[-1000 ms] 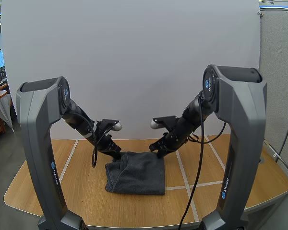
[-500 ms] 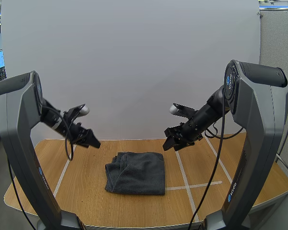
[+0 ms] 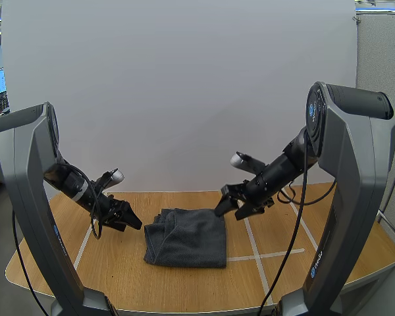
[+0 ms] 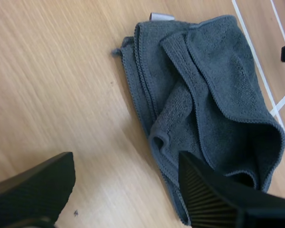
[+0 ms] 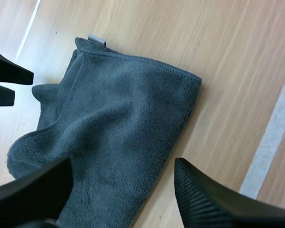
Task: Fold the towel
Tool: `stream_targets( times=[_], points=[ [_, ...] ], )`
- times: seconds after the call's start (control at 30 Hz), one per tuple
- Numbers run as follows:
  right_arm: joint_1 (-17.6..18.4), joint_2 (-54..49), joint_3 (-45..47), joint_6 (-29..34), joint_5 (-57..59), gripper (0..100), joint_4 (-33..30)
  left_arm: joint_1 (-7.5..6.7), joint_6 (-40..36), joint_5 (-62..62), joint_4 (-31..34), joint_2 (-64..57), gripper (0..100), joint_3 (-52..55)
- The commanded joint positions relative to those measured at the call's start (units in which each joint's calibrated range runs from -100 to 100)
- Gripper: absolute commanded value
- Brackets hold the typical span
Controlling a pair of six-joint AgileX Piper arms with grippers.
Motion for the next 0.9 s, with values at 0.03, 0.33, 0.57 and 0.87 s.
stream_targets(
  times=[0.03,0.33,0.57,0.87],
  points=[
    [-0.17,2.47,2.64,-3.5,-4.69,100,2.59,-1.49,0.58,1.0,-3.43,2.6,100,0.39],
    [-0.17,8.32,2.64,-3.83,-5.09,100,2.87,-3.67,0.84,1.0,-4.16,3.88,100,0.69],
    [-0.25,7.45,2.64,-4.13,-3.83,100,1.76,-3.67,0.84,1.0,-3.46,4.24,100,0.69],
    [-2.64,7.34,2.64,-1.45,-3.68,0,-1.51,-3.67,0.84,1.0,-3.0,4.24,100,0.69]
  ],
)
